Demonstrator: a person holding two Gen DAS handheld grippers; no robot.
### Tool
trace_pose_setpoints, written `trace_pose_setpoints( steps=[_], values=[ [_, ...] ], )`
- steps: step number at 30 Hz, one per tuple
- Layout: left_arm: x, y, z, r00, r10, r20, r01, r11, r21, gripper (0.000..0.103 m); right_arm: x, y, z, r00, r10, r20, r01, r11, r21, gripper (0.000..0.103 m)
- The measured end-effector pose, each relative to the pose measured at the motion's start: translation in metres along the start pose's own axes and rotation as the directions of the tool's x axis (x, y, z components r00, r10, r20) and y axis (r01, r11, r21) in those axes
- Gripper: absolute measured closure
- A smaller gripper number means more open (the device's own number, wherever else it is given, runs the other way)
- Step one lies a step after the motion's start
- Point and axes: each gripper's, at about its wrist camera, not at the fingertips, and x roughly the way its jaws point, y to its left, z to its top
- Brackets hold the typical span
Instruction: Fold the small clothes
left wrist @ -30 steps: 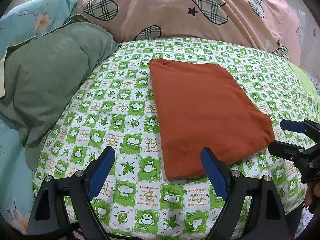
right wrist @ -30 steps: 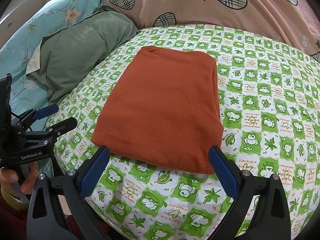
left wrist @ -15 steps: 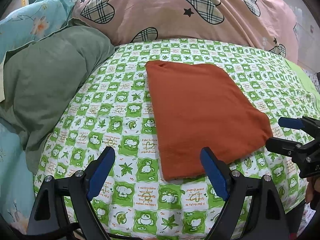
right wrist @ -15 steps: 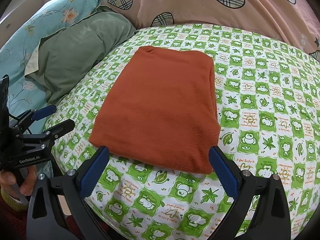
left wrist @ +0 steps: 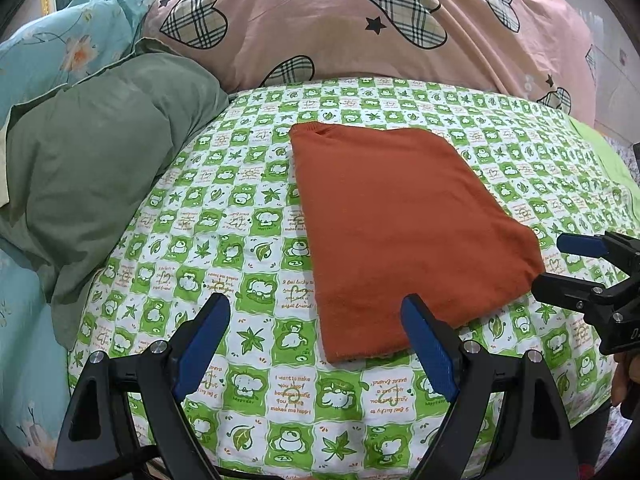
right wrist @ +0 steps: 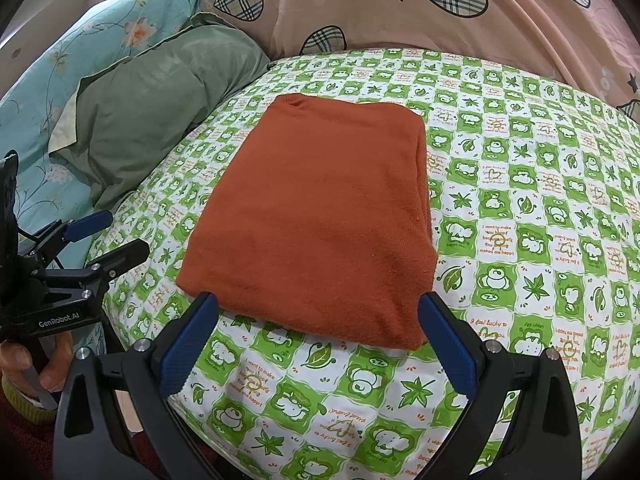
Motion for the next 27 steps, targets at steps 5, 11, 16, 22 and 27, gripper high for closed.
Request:
trace_pose_setpoints(
  steps=[5,11,16,22,27],
  values=[
    [0.0012,-0.0002,0.0019,1.000,0.007,0.001,-0.007,1.000,0.002,0.015,-0.0004,-0.0009,0.0007,1.000,-0.001,0.002,0.001,1.000,0.002,0.003],
    [0.0016,0.0009,0.0037,1.000,0.008,0.003,-0.008,1.000,0.004,0.015,-0.0003,-0.0012,0.0004,1.000,0.000,0.001,0.000,1.000,0.000,0.003],
    [0.0018,0.0016,0.0053,1.000,0.010,0.006,-0.010,1.000,0.007,0.015,-0.0006,-0.0018,0.0030,1.000,0.000,0.003,0.000,1.000,0.000,0.003],
    [0.0026,0.0012,0.0071,1.000,0.017,0.006,-0.017,1.000,0.011,0.015,-0.0006,-0.0014,0.0042,1.000,-0.002,0.006,0.002,1.000,0.002,0.003],
    [0.0050,0.0015,0.0080,1.000,0.019,0.002,-0.019,1.000,0.008,0.015,-0.0001,-0.0016,0.0040,1.000,-0.003,0.005,0.003,1.000,0.002,0.003]
  ],
)
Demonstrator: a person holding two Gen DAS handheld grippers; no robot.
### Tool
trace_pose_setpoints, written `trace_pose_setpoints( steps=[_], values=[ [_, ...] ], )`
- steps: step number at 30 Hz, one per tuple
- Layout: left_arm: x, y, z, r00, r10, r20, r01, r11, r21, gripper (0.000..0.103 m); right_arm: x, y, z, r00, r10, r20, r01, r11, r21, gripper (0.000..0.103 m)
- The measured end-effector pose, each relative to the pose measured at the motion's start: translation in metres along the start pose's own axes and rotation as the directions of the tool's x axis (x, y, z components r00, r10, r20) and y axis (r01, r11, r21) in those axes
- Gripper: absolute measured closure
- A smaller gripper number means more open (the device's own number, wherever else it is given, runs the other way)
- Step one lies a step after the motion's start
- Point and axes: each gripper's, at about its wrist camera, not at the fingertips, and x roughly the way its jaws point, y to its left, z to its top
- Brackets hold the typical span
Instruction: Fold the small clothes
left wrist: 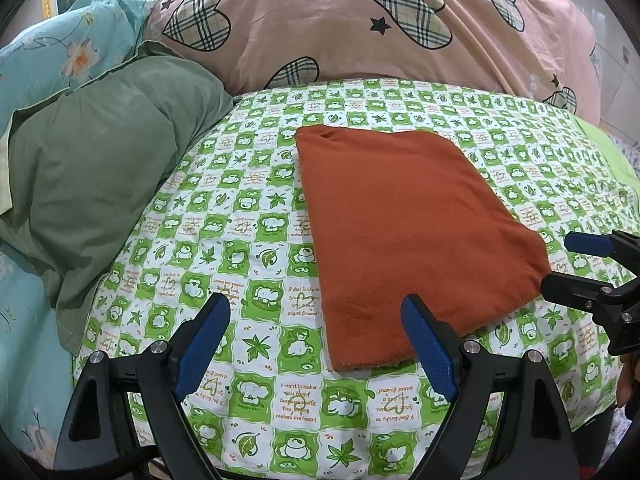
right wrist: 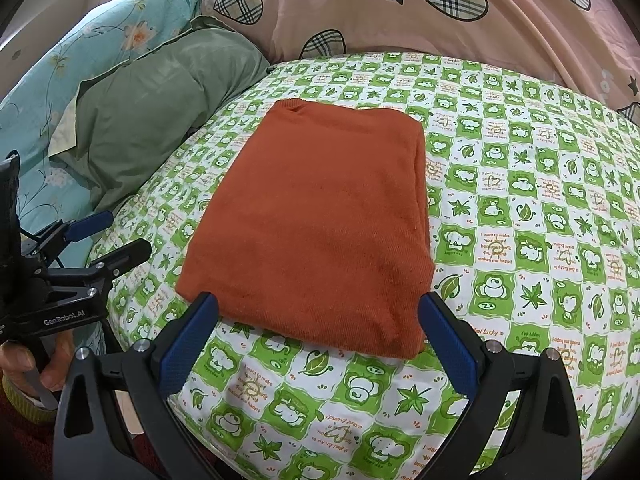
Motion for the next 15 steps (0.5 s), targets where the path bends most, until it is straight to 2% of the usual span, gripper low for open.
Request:
trace_pose_setpoints(
  steps=[15],
  values=[
    [0.0045,-0.0003,0.0023,1.000,0.001,-0.005,-0.001,1.000,0.001,0.015,0.0012,-0.0007,0.0025,1.000,0.001,0.003,-0.001,1.000,0.002,0.003]
  ],
)
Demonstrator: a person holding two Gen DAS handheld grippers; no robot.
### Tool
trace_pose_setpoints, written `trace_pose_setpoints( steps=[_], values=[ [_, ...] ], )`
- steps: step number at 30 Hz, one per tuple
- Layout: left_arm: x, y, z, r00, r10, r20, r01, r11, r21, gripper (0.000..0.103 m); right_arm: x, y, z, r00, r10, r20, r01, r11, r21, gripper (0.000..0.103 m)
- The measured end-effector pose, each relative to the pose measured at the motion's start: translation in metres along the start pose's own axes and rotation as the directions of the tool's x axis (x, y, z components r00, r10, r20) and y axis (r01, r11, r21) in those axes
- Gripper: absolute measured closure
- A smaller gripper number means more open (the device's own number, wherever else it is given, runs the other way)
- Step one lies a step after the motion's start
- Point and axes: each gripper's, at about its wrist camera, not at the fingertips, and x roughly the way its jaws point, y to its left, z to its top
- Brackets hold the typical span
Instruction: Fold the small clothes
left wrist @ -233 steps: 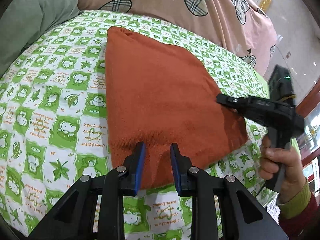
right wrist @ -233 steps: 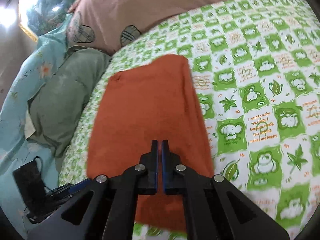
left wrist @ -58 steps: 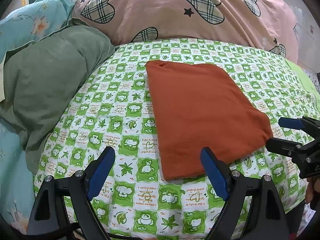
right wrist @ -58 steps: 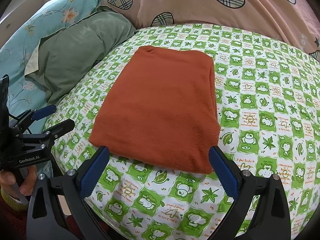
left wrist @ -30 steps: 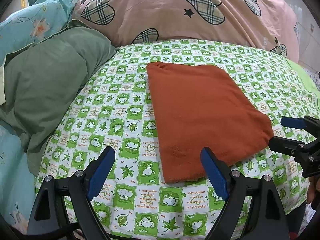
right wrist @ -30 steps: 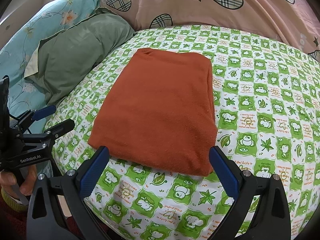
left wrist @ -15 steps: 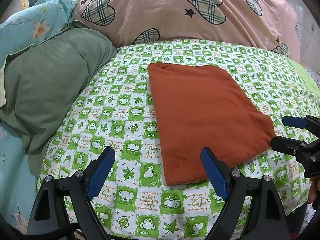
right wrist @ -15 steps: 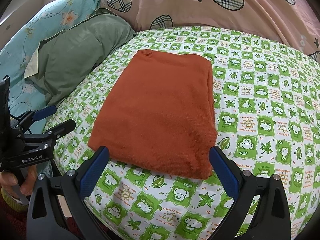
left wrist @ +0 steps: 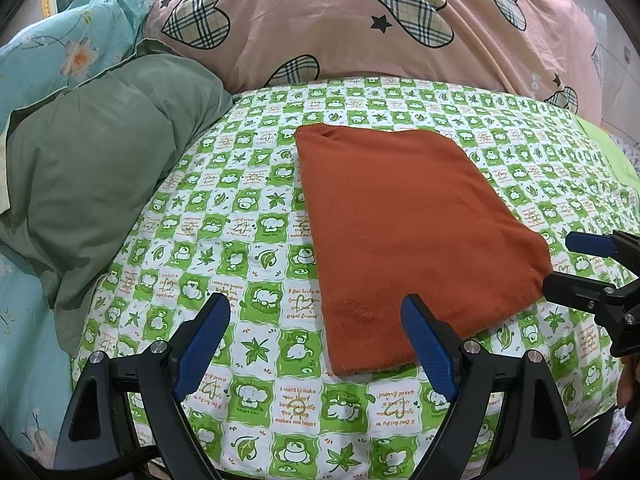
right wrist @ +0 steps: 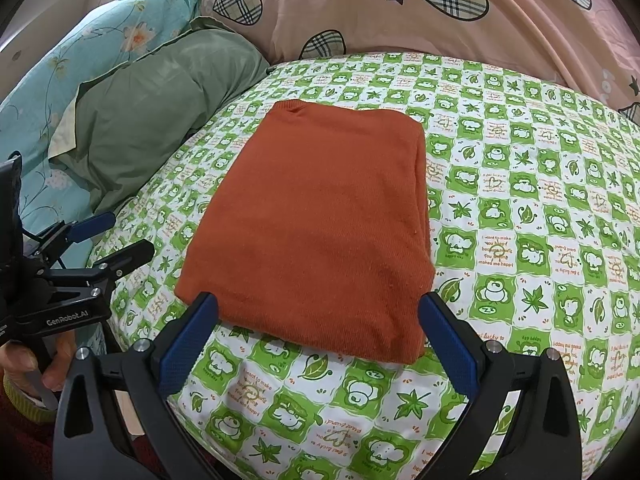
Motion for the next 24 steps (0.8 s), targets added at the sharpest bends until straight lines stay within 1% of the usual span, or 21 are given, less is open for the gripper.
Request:
trace_pose_setpoints(
  steps=[17,24],
  values=[
    [0.005,-0.002,0.006,1.000,0.003,0.001,-0.003,1.000,0.006,0.015,0.004,-0.001,0.009,1.000,0.003,0.006,-0.003,1.000,-0.010,0.003],
    [0.008,-0.003,0.012,1.000,0.004,0.003,-0.004,1.000,0.006,0.015,0.008,-0.001,0.020,1.000,0.005,0.014,-0.005,1.000,-0.023,0.003]
  ],
)
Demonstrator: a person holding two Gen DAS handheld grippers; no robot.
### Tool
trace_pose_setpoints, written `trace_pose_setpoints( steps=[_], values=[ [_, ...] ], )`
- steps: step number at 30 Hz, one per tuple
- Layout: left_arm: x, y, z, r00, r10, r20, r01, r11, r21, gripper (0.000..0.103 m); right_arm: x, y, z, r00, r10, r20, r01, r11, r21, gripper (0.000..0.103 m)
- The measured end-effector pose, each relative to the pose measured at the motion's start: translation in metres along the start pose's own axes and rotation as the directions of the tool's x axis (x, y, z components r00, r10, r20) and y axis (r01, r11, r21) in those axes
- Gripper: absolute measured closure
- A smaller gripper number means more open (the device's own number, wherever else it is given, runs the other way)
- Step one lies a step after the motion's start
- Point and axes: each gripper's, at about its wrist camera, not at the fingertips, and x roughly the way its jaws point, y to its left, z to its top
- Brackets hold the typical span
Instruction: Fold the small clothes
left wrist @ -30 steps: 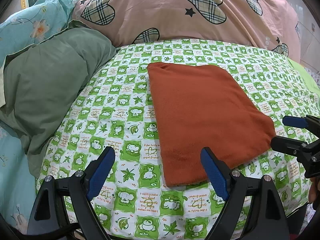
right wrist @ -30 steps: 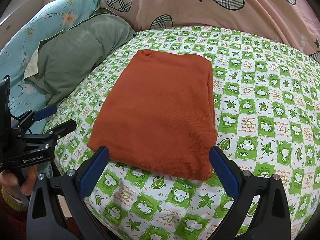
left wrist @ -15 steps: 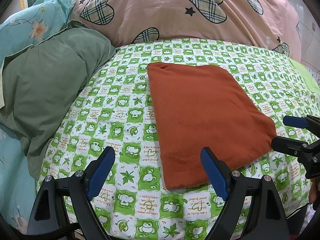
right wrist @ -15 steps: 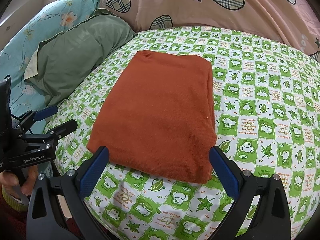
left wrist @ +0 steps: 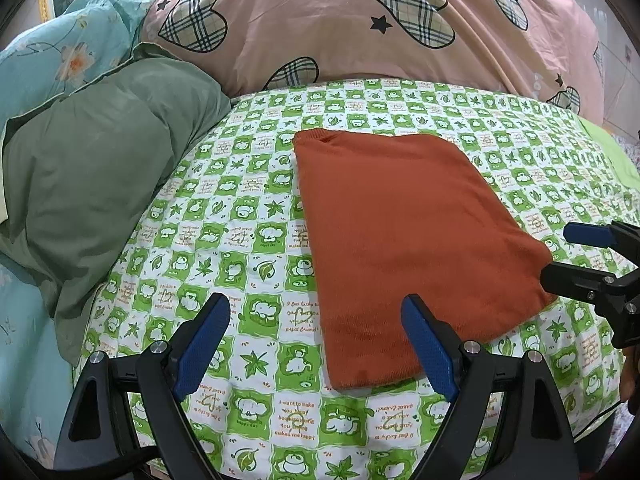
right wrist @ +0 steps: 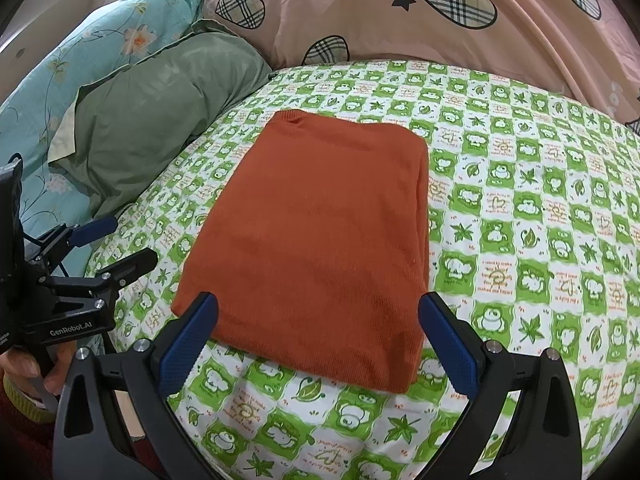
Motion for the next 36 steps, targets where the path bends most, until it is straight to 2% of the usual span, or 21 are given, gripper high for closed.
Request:
trace_pose_setpoints(
  steps=[5,14,36],
  values=[
    [0.006,0.001,0.008,1.000,-0.006,0.001,0.006,1.000,-0.008,0.015,0.005,-0.003,0.011,1.000,0.000,0.009,0.000,1.000,-0.013,0.003],
    [0.019,-0.004,0.023,0.999,0.030,0.025,-0.030,1.000,0.009,0.015,0.019,-0.012,0.023,1.000,0.009,0.005,-0.009,1.000,-0.002,0.003],
    [0.046,-0.010,0.035,1.000,0.018,-0.012,-0.017,1.000,0.008,0.015,0.040,-0.034,0.029,1.000,0.025,-0.017,-0.024,0.999,0.036,0.003]
  ],
)
